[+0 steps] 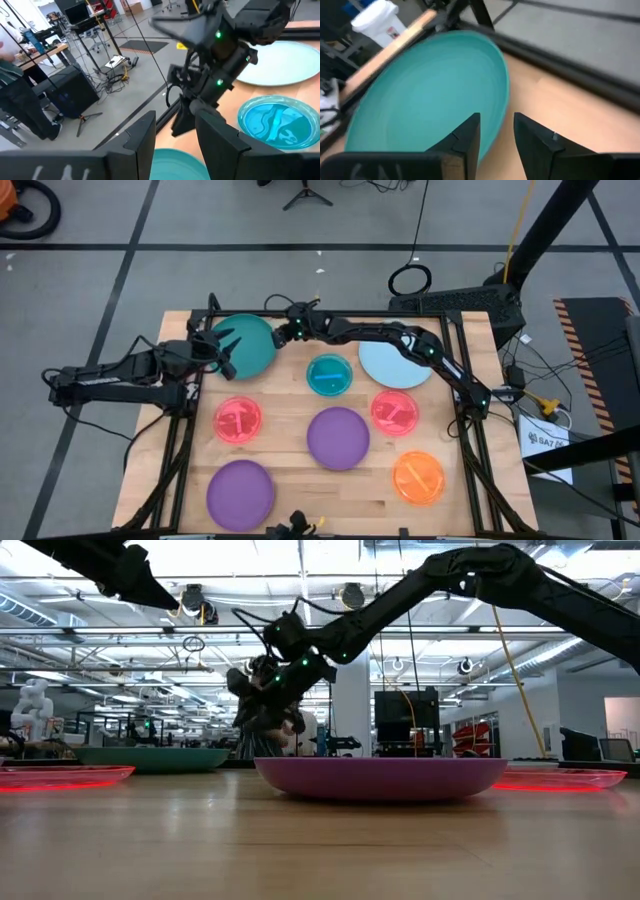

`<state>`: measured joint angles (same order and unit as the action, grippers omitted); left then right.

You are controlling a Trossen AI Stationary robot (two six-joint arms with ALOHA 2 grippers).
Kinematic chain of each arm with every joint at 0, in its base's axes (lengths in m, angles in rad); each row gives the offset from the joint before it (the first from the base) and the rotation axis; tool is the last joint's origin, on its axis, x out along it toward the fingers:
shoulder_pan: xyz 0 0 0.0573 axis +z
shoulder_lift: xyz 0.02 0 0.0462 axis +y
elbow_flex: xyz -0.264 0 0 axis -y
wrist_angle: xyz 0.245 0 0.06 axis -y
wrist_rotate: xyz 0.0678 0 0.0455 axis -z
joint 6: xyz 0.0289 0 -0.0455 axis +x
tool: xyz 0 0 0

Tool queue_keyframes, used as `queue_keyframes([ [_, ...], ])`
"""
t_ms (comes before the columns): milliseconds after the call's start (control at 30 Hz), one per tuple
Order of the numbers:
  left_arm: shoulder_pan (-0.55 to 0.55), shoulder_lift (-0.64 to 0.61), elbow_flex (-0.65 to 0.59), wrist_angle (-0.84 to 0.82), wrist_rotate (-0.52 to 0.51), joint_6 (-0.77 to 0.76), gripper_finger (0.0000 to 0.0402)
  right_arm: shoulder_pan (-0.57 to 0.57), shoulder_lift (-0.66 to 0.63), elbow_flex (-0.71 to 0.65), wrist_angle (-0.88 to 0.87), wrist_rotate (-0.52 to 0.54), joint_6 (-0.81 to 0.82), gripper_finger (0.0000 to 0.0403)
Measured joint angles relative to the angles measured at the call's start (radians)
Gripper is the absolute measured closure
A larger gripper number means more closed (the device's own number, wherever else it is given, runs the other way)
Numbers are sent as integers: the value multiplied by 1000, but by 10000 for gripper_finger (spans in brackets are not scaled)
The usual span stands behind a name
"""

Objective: Stack plastic plates
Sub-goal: Stack the green plate on top of the light blue plate

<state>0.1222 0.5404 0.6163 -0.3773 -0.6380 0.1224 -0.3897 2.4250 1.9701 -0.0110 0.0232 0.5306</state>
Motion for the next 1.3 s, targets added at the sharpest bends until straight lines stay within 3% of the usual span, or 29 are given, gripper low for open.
queue_keyframes([
  [267, 3, 0, 0, 32, -1, 21, 254, 10, 13, 8, 49, -2, -1, 289],
  [600, 3, 0, 0, 91, 0, 68, 254, 20, 12, 149, -32, 29, -73, 289],
  [900, 2, 0, 0, 139, 0, 109, 254, 20, 36, 150, -152, 58, -57, 289],
  [1300, 5, 0, 0, 135, 0, 112, 254, 28, 110, 149, -134, 31, 26, 289],
])
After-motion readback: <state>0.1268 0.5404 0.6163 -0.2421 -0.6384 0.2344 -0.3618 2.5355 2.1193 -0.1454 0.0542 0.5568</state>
